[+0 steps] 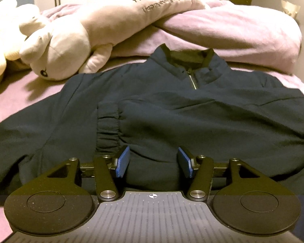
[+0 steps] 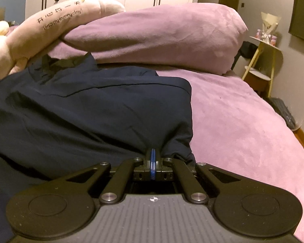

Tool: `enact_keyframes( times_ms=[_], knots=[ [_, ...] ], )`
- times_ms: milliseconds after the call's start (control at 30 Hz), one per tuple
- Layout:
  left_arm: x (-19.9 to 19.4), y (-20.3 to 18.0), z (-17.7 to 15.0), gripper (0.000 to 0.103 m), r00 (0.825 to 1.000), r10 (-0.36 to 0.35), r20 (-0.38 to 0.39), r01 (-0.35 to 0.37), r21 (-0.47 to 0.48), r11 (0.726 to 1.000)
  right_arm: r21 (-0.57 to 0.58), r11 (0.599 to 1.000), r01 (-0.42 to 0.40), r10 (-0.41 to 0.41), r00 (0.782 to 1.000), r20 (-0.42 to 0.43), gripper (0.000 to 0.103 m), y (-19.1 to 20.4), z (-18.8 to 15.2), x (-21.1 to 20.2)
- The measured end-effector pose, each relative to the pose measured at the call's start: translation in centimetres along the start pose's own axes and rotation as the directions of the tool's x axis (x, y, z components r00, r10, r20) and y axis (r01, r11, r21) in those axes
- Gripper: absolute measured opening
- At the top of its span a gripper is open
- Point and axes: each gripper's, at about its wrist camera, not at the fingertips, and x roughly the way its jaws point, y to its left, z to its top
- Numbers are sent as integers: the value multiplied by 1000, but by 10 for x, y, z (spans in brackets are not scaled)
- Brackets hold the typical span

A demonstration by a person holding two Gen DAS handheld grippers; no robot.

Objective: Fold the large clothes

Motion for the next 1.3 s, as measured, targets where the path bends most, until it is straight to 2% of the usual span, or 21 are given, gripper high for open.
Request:
enact_keyframes(
  times_ms=[67,100,133,167,267,333,400,467,533,933,1200,1300],
  knots=[
    [2,0,0,61,1000,17,2,-17,25,1000,-7,1000,2,-2,1000,0,0,0,-1,3],
    [3,1,-1,66,999,36,0,-36,31,999,-9,1000,5,-5,1000,-3,0,0,-1,4],
    [5,3,-1,79,998,66,-11,-66,27,997,-15,1000,9,-9,1000,-6,0,2,0,4],
    [6,7,-1,83,996,85,-24,-84,5,996,-24,1000,14,-14,1000,-8,0,3,1,3],
    [-1,20,-3,83,997,58,-46,-61,-65,996,-12,1000,7,-7,1000,-16,0,3,4,-7],
    [-7,24,-5,83,996,60,-61,-64,-69,996,35,999,-21,21,1000,-16,5,0,5,-21],
    [-12,24,-8,81,995,74,-63,-77,-47,996,98,994,-47,50,998,-24,11,-4,4,-34],
    [-15,22,-11,80,995,80,-63,-81,-17,997,175,980,-95,106,993,-57,28,-9,0,-38],
    [-14,20,-13,79,994,82,-68,-82,1,997,237,963,-127,154,983,-98,28,-13,-4,-33],
    [7,15,-2,79,990,121,-67,-122,0,993,286,954,-94,135,983,-126,23,-12,8,-3],
    [10,19,-1,86,985,159,-64,-160,-10,987,188,981,-46,74,986,-150,26,5,11,-4],
    [-11,28,-8,82,988,147,-57,-149,-44,988,237,965,-112,151,976,-157,28,0,4,-28]
  ],
)
